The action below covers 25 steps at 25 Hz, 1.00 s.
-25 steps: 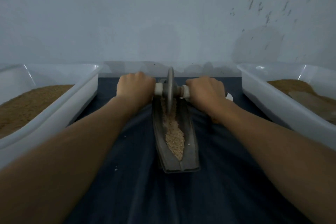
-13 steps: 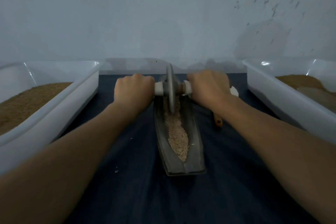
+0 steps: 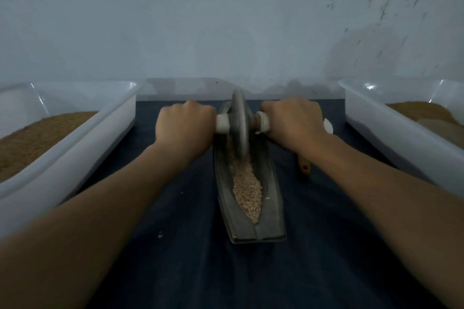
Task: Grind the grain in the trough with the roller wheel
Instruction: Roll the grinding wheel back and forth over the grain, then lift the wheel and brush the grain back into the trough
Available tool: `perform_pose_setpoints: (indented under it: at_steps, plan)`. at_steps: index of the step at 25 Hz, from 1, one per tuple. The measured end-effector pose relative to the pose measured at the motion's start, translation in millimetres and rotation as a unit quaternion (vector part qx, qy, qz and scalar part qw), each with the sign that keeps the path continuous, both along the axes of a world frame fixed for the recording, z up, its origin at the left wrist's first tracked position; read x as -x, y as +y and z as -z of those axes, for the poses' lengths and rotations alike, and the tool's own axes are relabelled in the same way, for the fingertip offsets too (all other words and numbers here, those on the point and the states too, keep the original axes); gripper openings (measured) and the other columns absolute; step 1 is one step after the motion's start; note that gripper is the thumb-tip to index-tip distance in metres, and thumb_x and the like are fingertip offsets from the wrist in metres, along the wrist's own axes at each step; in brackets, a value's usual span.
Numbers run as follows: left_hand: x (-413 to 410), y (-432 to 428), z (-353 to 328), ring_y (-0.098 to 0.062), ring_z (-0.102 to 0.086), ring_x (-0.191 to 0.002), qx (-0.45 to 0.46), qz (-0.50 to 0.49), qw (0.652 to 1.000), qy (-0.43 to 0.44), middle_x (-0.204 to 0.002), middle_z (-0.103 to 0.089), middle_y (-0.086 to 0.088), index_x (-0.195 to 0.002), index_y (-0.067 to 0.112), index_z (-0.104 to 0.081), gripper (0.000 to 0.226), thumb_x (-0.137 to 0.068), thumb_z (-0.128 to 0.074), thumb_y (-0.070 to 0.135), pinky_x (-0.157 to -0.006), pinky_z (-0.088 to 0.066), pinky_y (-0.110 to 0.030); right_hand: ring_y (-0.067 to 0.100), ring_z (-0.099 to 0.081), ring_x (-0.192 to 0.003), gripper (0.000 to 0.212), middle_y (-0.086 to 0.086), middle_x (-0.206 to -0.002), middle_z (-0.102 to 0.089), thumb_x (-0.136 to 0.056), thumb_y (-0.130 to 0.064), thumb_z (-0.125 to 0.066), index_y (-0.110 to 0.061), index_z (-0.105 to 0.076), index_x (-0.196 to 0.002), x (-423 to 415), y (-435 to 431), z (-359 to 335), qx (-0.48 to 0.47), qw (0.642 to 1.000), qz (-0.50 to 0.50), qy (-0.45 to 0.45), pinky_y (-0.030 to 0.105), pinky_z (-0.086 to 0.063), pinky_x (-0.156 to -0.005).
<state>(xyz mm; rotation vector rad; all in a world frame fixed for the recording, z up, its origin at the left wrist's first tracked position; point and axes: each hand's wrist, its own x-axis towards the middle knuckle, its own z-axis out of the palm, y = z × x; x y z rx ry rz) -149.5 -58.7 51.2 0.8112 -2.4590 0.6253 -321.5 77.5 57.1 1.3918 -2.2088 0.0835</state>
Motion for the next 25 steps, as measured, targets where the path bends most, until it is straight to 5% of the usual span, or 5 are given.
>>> perform_pose_setpoints:
  at_steps: [6, 10, 13, 17, 25]
  plan:
    - [-2, -14, 19, -0.016, -0.03, -0.044, 0.006, 0.011, 0.999, 0.048, -0.057, -0.034, 0.005, -0.073, 0.021, -0.045, 0.025, -0.081, -0.068, 0.025, -0.046, -0.015, -0.025, 0.027, -0.058, -0.059, 0.033, -0.002, -0.064, -0.059, -0.063, -0.024, -0.086, -0.026, -0.055, -0.075, 10, -10, 13, 0.116, 0.986, -0.053, 0.109, 0.028, -0.03, -0.058]
    - [-4, -12, 20, -0.013, -0.023, -0.042, 0.015, 0.012, 0.999, 0.051, -0.054, -0.033, 0.005, -0.07, 0.022, -0.04, 0.03, -0.081, -0.069, 0.025, -0.045, -0.012, -0.024, 0.022, -0.046, -0.122, 0.053, -0.008, -0.118, -0.056, -0.079, -0.027, -0.076, -0.036, -0.053, -0.127, 2, 6, 4, 0.029, 0.994, -0.059, 0.082, 0.056, -0.008, -0.116]
    - [-3, -12, 27, -0.016, -0.034, -0.045, -0.017, 0.001, 0.997, 0.077, -0.058, -0.039, 0.005, -0.072, 0.024, -0.041, 0.027, -0.084, -0.065, 0.028, -0.045, -0.015, -0.025, 0.016, -0.031, -0.138, 0.08, -0.01, -0.14, -0.041, -0.076, -0.016, -0.072, -0.043, -0.037, -0.143, -14, 32, -27, 0.018, 0.989, -0.142, -0.028, 0.054, -0.012, -0.121]
    - [-3, -18, 28, -0.018, -0.04, -0.052, -0.105, -0.007, 0.984, 0.141, -0.064, -0.047, 0.006, -0.074, 0.025, -0.047, 0.022, -0.085, -0.062, 0.038, -0.047, -0.02, -0.026, 0.006, -0.06, -0.073, 0.016, -0.017, -0.085, -0.062, -0.081, -0.037, -0.053, -0.035, -0.055, -0.097, -11, 66, -67, 0.31, 0.922, -0.166, -0.163, 0.03, -0.05, -0.06]
    - [-22, -47, 33, -0.013, -0.057, -0.061, -0.342, -0.032, 0.872, 0.348, -0.068, -0.06, 0.01, -0.074, 0.029, -0.059, 0.011, -0.073, -0.069, 0.034, -0.051, -0.039, -0.025, 0.015, -0.071, -0.066, 0.062, -0.006, -0.094, -0.063, -0.082, -0.063, -0.068, -0.031, -0.038, -0.126, 15, 53, -1, -0.109, 0.929, 0.142, -0.324, 0.031, -0.05, -0.059]
